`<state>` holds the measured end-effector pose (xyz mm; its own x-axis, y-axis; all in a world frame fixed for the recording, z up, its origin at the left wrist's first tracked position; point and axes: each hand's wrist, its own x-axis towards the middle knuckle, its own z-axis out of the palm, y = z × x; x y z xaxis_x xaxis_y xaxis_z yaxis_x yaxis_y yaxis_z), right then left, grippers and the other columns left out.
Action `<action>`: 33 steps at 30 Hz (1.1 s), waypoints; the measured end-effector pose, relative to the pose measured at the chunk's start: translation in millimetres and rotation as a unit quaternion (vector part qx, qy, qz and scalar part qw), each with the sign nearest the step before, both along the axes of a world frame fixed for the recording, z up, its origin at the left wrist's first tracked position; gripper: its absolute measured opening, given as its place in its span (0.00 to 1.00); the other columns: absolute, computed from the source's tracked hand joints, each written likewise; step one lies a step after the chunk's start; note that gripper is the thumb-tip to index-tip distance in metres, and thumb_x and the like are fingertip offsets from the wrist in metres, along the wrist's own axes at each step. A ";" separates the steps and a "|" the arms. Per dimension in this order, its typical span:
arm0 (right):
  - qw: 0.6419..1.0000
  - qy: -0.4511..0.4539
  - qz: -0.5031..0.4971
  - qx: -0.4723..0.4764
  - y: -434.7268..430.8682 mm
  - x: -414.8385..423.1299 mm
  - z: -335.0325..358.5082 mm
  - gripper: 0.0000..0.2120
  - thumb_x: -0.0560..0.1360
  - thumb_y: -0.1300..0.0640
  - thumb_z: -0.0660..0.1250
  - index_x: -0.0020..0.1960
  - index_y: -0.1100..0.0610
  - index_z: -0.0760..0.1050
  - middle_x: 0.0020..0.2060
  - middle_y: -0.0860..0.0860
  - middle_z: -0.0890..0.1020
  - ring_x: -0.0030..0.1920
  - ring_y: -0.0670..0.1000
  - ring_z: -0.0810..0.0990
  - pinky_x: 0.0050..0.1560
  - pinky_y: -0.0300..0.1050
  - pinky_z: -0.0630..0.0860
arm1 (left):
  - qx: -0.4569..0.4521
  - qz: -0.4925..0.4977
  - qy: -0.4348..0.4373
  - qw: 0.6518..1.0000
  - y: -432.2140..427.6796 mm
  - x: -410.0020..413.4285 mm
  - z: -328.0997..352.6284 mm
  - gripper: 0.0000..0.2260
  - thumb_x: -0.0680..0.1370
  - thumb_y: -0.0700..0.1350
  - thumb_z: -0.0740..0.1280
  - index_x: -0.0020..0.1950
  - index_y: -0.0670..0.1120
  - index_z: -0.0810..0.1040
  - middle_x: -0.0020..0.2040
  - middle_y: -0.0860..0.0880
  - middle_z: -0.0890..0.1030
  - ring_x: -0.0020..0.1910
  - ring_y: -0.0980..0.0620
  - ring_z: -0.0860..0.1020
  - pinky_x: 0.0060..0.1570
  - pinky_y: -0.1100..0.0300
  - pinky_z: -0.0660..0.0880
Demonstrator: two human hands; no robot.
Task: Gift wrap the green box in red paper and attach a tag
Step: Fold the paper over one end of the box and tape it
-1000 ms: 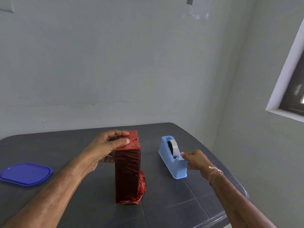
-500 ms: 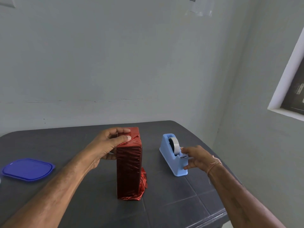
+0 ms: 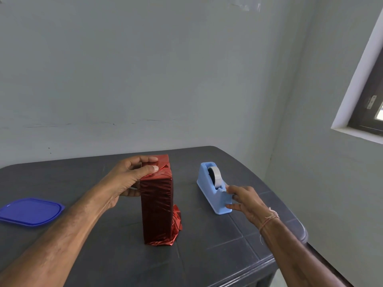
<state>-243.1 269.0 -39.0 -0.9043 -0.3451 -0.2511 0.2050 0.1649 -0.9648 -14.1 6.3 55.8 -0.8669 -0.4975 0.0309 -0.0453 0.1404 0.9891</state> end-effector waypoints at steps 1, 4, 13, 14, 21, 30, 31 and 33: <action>1.000 -0.001 -0.004 -0.005 1.2 0.5 -3.2 0.20 0.77 0.59 0.73 0.64 0.70 0.74 0.63 0.60 0.77 0.59 0.59 0.80 0.52 0.57 0.85 | 0.000 0.000 0.000 1.000 -0.1 -0.2 0.0 0.10 0.74 0.48 0.76 0.55 0.59 0.86 0.57 0.49 0.84 0.46 0.47 0.83 0.43 0.52 0.84; 1.000 -0.014 -0.013 -0.023 3.9 4.4 -12.1 0.20 0.77 0.58 0.74 0.62 0.69 0.75 0.62 0.60 0.77 0.59 0.59 0.81 0.54 0.56 0.84 | 0.000 0.001 -0.001 1.000 0.3 0.0 0.0 0.10 0.74 0.48 0.76 0.55 0.59 0.86 0.57 0.50 0.84 0.46 0.47 0.83 0.43 0.53 0.83; 0.992 -0.018 -0.044 -0.116 9.7 22.4 -28.0 0.10 0.77 0.56 0.73 0.48 0.64 0.80 0.50 0.59 0.84 0.53 0.56 0.84 0.47 0.45 0.85 | -0.002 0.003 -0.001 1.000 1.5 1.4 0.9 0.10 0.75 0.48 0.75 0.56 0.58 0.85 0.56 0.50 0.84 0.45 0.49 0.82 0.34 0.59 0.80; 0.991 -0.016 -0.050 -0.122 9.4 22.7 -30.5 0.11 0.77 0.56 0.73 0.50 0.65 0.81 0.52 0.60 0.84 0.54 0.57 0.84 0.50 0.47 0.85 | -0.003 0.004 -0.002 1.000 1.7 1.7 0.9 0.10 0.75 0.48 0.75 0.56 0.59 0.85 0.56 0.50 0.84 0.44 0.50 0.82 0.34 0.59 0.80; 0.990 0.004 -0.070 -0.123 0.6 27.2 -38.5 0.12 0.79 0.56 0.70 0.52 0.67 0.81 0.50 0.59 0.84 0.52 0.55 0.83 0.56 0.53 0.83 | -0.001 0.006 -0.005 1.000 1.3 2.1 1.4 0.11 0.75 0.48 0.75 0.56 0.58 0.85 0.57 0.49 0.84 0.43 0.50 0.83 0.33 0.60 0.80; 0.992 0.052 -0.111 0.032 -0.2 33.6 -56.0 0.08 0.78 0.56 0.73 0.43 0.60 0.84 0.43 0.57 0.86 0.45 0.53 0.83 0.57 0.56 0.83 | -0.002 0.012 -0.005 1.000 3.1 3.0 0.6 0.10 0.75 0.48 0.75 0.56 0.59 0.85 0.56 0.50 0.84 0.43 0.51 0.82 0.34 0.60 0.80; 0.994 0.040 -0.102 0.021 1.7 36.0 -50.9 0.09 0.79 0.56 0.72 0.44 0.61 0.84 0.44 0.57 0.85 0.45 0.52 0.82 0.57 0.55 0.83 | -0.003 0.012 -0.004 1.000 3.2 3.6 1.4 0.10 0.75 0.48 0.75 0.56 0.59 0.85 0.56 0.50 0.84 0.43 0.51 0.82 0.34 0.60 0.80; 0.996 0.048 -0.064 0.025 6.1 44.3 -38.3 0.11 0.81 0.53 0.69 0.46 0.60 0.81 0.47 0.56 0.82 0.48 0.51 0.80 0.57 0.56 0.83 | -0.002 0.013 -0.003 1.000 3.6 4.1 2.2 0.10 0.75 0.49 0.76 0.56 0.59 0.85 0.56 0.49 0.84 0.43 0.50 0.81 0.33 0.60 0.80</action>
